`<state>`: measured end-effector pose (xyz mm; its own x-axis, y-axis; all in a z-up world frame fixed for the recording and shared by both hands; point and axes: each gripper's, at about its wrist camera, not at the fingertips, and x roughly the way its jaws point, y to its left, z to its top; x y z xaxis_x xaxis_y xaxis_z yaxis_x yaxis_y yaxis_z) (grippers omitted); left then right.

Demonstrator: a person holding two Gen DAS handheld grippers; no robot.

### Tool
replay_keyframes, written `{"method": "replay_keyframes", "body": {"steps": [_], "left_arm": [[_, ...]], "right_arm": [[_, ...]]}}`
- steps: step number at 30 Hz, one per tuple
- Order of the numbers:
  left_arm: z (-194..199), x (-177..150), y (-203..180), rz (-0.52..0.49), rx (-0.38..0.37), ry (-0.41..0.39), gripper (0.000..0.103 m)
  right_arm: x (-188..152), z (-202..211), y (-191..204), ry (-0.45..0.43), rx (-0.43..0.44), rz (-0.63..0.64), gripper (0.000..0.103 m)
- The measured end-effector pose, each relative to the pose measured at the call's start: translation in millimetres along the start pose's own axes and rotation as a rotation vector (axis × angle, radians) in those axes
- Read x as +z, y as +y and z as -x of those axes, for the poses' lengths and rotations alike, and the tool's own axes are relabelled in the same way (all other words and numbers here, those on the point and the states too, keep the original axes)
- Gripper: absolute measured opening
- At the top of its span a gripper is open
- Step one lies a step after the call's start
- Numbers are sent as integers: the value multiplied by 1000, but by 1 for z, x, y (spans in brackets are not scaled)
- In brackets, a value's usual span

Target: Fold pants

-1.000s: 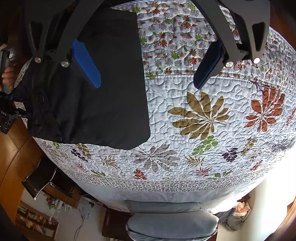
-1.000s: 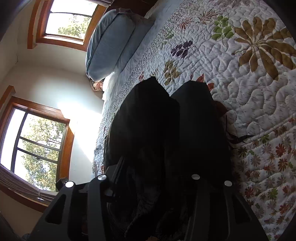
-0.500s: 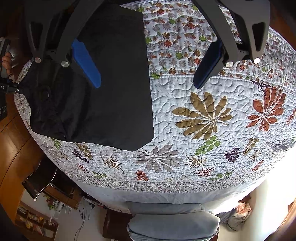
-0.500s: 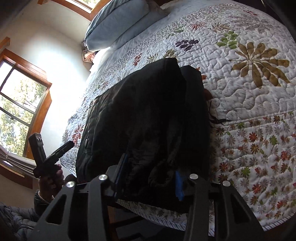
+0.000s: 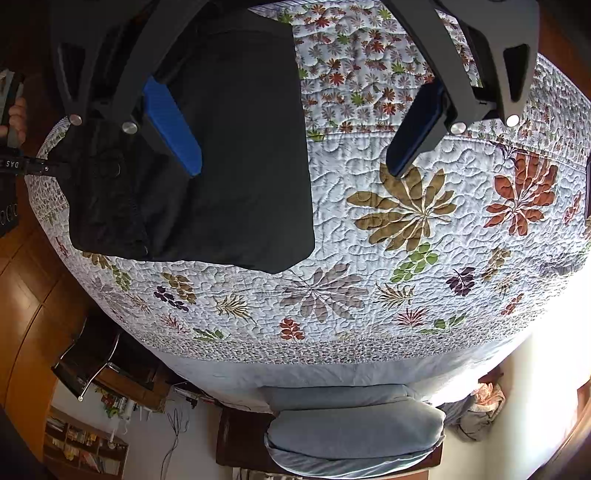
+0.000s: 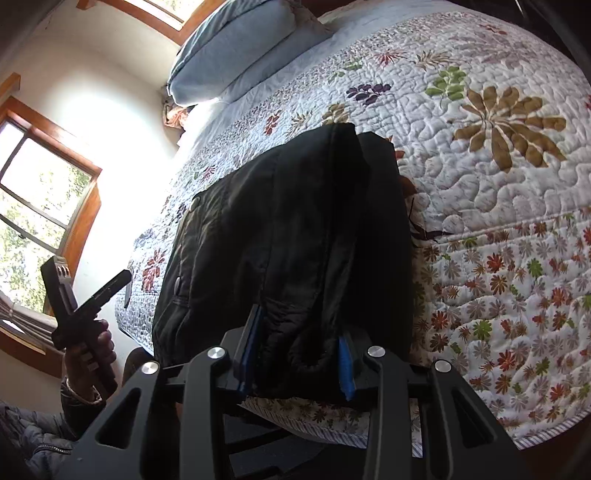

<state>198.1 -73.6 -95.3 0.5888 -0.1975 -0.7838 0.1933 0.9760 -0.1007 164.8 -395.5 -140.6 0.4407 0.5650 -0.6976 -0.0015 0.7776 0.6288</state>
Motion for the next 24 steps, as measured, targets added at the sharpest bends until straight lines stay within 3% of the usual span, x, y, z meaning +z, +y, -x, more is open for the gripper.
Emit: {"method": "replay_keyframes", "body": {"steps": [6,10,14,18,22,24], "left_arm": [[-17,-8,22,56,10,87,100],[-30,-17,47,150,-48,183,100],[-47,-33,70,279,-279,309,100],[-70,-53,87,486,-523,429,100],[-86,-66,84,548,-601,500,100],[-94,-72,78,558,-679,525,100]], "right_arm": [[-7,-1,-9,-23,32,-30,36],[-7,-1,-9,-25,29,-24,36],[-7,-2,-8,-21,30,-24,36],[-6,-3,-9,-18,31,-32,36],[-5,-4,-10,-16,33,-39,36],[-5,-5,-12,-14,35,-42,36]]}}
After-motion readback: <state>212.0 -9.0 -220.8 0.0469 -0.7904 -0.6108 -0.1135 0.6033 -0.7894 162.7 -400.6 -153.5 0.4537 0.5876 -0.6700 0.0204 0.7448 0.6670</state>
